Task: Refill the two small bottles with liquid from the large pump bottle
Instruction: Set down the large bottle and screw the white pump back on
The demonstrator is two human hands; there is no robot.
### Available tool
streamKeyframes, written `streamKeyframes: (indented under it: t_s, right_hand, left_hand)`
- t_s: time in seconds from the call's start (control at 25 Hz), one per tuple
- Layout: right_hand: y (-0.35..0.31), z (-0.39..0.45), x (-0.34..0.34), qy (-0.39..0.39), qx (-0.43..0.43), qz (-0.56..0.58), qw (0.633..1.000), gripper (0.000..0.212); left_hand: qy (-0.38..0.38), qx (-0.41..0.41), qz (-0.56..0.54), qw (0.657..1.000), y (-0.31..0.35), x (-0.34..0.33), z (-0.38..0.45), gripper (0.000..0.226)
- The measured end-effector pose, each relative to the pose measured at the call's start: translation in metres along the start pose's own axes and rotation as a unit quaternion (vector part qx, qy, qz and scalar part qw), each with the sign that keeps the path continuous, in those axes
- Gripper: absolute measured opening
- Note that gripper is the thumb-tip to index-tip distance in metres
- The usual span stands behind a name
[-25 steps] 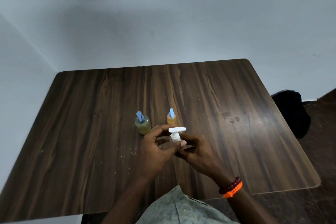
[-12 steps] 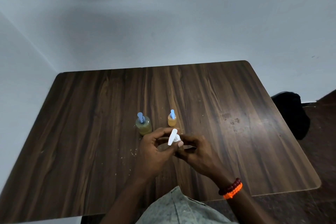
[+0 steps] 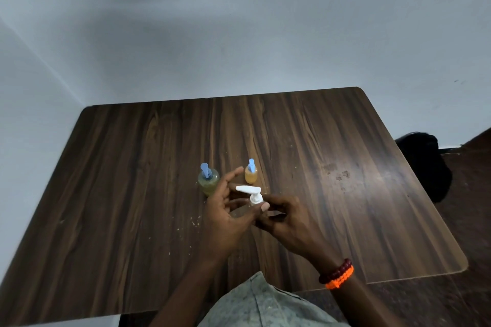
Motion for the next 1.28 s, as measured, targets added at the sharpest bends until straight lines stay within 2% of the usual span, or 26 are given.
streamKeyframes:
  t_s: [0.2, 0.36, 0.56, 0.76, 0.96, 1.04, 1.16, 1.28]
  right_hand:
    - [0.002, -0.002, 0.001, 0.001, -0.006, 0.012, 1.000, 0.030]
    - [-0.004, -0.002, -0.001, 0.008, 0.007, 0.006, 1.000, 0.027]
    - [0.001, -0.005, 0.001, 0.010, -0.015, 0.027, 0.999, 0.024]
    - [0.000, -0.005, 0.002, 0.014, -0.010, 0.004, 1.000, 0.028]
    - [-0.002, -0.009, 0.005, 0.016, -0.015, 0.031, 0.999, 0.029]
    - [-0.003, -0.009, 0.005, 0.015, -0.014, 0.028, 0.999, 0.028]
    - [-0.004, -0.008, 0.005, 0.018, -0.011, 0.010, 1.000, 0.028]
    - [-0.003, -0.010, 0.007, 0.010, -0.008, 0.011, 1.000, 0.028]
  left_hand:
    - [-0.059, -0.009, -0.002, 0.998, 0.004, -0.007, -0.001, 0.077]
    - [0.007, 0.000, 0.010, 1.000, -0.003, -0.003, -0.002, 0.080]
    - [-0.051, -0.023, 0.007, 0.998, 0.002, -0.009, -0.003, 0.079]
    - [0.001, -0.033, 0.026, 0.999, -0.003, -0.008, -0.004, 0.076]
    - [-0.054, -0.048, 0.030, 0.997, -0.001, -0.013, -0.003, 0.080]
    - [-0.035, -0.043, 0.036, 0.998, 0.002, -0.014, -0.004, 0.080]
    - [0.014, -0.056, 0.057, 0.997, 0.002, -0.009, -0.004, 0.068]
    - [0.007, -0.055, 0.050, 0.997, -0.002, -0.008, -0.002, 0.066]
Point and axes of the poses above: each hand's wrist, its own z-axis towards the middle knuckle, its own x-axis out of the back of the hand, y = z × x, the point moved 6 cm from there along z, towards the middle knuckle, and after that the axes turned 13 degrees about -x, right-handed, at the moved point
